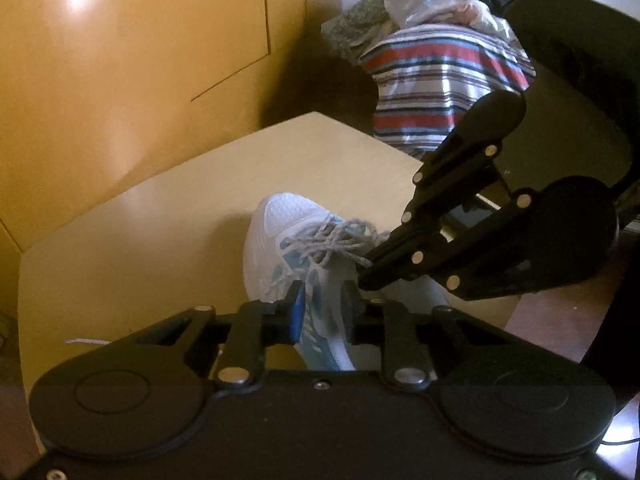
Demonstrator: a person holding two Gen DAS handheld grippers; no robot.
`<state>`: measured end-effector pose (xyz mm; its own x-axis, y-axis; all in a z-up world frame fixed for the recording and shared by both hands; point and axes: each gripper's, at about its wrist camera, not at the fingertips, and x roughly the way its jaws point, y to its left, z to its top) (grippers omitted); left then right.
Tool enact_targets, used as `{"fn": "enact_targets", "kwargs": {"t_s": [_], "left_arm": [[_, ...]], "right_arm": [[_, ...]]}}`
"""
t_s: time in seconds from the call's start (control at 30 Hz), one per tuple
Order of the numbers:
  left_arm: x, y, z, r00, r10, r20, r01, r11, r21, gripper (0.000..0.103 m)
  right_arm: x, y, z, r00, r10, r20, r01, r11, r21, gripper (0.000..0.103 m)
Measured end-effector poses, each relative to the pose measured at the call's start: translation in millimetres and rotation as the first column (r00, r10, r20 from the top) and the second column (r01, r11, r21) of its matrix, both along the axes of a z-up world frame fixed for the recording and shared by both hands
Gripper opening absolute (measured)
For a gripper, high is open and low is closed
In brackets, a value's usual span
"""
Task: Lace up shoes with both hands
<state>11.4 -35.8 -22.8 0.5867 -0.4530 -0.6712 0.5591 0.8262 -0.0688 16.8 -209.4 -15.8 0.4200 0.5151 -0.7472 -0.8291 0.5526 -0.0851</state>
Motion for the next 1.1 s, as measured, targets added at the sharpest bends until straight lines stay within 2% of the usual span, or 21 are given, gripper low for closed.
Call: {"fn": "enact_targets", "kwargs": {"t_s": [0.13, 0.27, 0.43, 0.53, 0.73, 1.1], "left_arm": [[3.4, 1.7, -3.7, 1.0, 0.01, -0.014, -0.01, 1.0, -0.007, 0.011], [6.6, 4.9, -8.1, 0.999, 0.022, -0.033, -0.023, 0.999, -0.022, 0.011], [15.4, 22.6, -15.6, 0.99, 0.065, -0.128, -0.084, 0.986, -0.146, 0.011], [18.2, 28.6, -17.8, 0.985, 0.073, -0.156, -0.1, 0.979, -0.178, 0.011], [13.7, 22.9, -16.3, 0.99, 0.062, -0.124, -0.08, 0.986, -0.146, 0.011], [3.7, 5.5, -13.3, 0.999, 0.021, -0.043, -0.022, 0.999, -0.039, 0.011]], "right_arm": [[1.0, 11.2, 2.4, 0.999, -0.004, -0.034, 0.005, 1.0, 0.011, 0.003], [25.5, 16.0, -10.5, 0.996, -0.008, -0.086, 0.01, 1.0, 0.021, 0.004], [42.5, 25.1, -27.4, 0.99, -0.017, -0.139, 0.021, 0.999, 0.029, 0.004], [44.3, 28.4, -25.4, 0.985, -0.026, -0.17, 0.032, 0.999, 0.033, 0.004], [51.9, 42.2, -30.5, 0.973, -0.012, -0.23, 0.014, 1.0, 0.007, 0.004], [50.8, 38.6, -29.7, 0.967, -0.047, -0.249, 0.047, 0.999, -0.006, 0.003]]}}
